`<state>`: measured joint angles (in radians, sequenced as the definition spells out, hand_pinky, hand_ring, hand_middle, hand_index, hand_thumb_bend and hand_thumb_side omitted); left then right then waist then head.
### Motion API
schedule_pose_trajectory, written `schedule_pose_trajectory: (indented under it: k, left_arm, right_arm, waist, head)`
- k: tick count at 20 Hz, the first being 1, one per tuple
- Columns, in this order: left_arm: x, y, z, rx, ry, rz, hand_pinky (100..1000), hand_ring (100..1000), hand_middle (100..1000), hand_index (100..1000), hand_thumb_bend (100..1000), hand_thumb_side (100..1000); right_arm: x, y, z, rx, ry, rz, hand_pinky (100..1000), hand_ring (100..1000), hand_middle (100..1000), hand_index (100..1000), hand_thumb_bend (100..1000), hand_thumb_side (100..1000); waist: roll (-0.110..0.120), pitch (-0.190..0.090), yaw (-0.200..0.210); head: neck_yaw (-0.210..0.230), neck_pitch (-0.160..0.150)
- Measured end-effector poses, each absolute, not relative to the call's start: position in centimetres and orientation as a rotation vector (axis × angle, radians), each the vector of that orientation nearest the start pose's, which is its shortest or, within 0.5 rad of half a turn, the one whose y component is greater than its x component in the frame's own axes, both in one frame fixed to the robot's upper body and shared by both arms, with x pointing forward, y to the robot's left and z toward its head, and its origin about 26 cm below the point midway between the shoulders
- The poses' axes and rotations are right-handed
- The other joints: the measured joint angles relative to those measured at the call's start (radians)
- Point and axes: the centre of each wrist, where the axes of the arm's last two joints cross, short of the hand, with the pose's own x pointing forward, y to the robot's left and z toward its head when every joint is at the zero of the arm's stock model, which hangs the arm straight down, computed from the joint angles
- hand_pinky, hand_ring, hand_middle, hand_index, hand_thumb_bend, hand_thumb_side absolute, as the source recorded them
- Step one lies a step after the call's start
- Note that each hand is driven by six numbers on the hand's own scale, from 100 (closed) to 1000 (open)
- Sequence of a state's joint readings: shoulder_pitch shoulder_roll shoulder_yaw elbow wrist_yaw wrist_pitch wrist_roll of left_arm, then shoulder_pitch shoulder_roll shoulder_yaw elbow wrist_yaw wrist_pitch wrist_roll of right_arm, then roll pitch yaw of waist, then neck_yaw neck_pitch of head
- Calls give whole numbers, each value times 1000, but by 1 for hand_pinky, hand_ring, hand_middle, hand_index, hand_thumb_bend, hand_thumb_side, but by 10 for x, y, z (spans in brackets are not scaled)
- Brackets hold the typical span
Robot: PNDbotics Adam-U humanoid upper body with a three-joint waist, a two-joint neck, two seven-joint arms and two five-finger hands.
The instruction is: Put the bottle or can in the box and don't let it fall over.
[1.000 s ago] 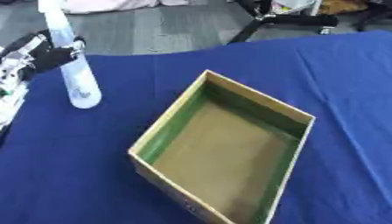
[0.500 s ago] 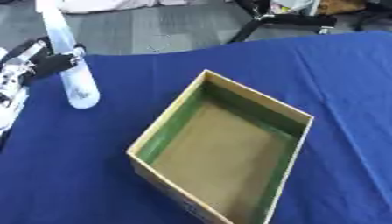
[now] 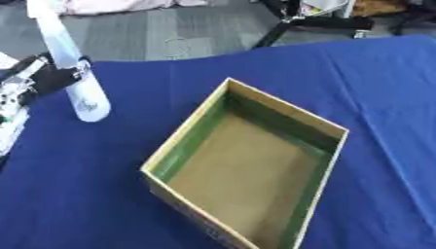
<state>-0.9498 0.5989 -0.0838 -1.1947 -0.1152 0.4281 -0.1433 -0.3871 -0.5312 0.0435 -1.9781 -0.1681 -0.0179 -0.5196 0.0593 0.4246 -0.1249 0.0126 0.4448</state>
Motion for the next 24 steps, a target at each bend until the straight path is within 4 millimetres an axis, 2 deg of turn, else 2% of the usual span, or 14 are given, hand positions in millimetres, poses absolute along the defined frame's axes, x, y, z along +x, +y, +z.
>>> schedule_pose_trajectory:
  k: [4, 9, 13, 16, 19, 20, 21, 24]
  left_arm:
    - [446, 311, 291, 567, -1611, -516, 1000, 1000, 1000, 876, 100, 667]
    - [448, 311, 285, 565, -1608, -520, 1000, 1000, 1000, 897, 100, 692]
    - [450, 312, 281, 570, -1607, -517, 1000, 1000, 1000, 891, 100, 682]
    - [452, 311, 278, 573, -1608, -513, 1000, 1000, 1000, 838, 100, 650]
    - [453, 312, 276, 583, -1611, -502, 1000, 1000, 1000, 790, 100, 540]
    - [453, 312, 275, 588, -1611, -497, 1000, 1000, 1000, 772, 100, 443]
    - [453, 312, 274, 590, -1614, -493, 1000, 1000, 1000, 766, 100, 271]
    - [454, 310, 272, 594, -1607, -481, 1000, 1000, 1000, 748, 100, 289]
  right_arm:
    - [307, -272, 236, -337, -2394, -83, 1000, 973, 1000, 1000, 100, 470]
    - [307, -272, 238, -335, -2401, -89, 1000, 971, 1000, 1000, 100, 470]
    - [307, -272, 239, -332, -2405, -93, 1000, 971, 1000, 1000, 100, 470]
    - [307, -272, 239, -328, -2406, -96, 1000, 970, 1000, 1000, 100, 470]
    - [307, -272, 238, -326, -2407, -98, 1000, 969, 1000, 1000, 100, 470]
    - [307, -272, 238, -326, -2407, -98, 1000, 969, 1000, 1000, 100, 470]
    - [307, -272, 239, -326, -2407, -98, 1000, 969, 1000, 1000, 100, 470]
    - [307, -272, 239, -325, -2408, -98, 1000, 968, 1000, 1000, 100, 470]
  waist:
    - [0, 0, 0]
    - [0, 0, 0]
    - [0, 0, -1]
    - [0, 0, -1]
    - [0, 0, -2]
    - [0, 0, -3]
    - [0, 0, -3]
    - [0, 0, -4]
  head:
    - [-2, -4]
    - [-2, -8]
    - [-2, -9]
    - [-2, -9]
    - [-2, -10]
    - [-2, -11]
    - [-2, -11]
    - [-2, -12]
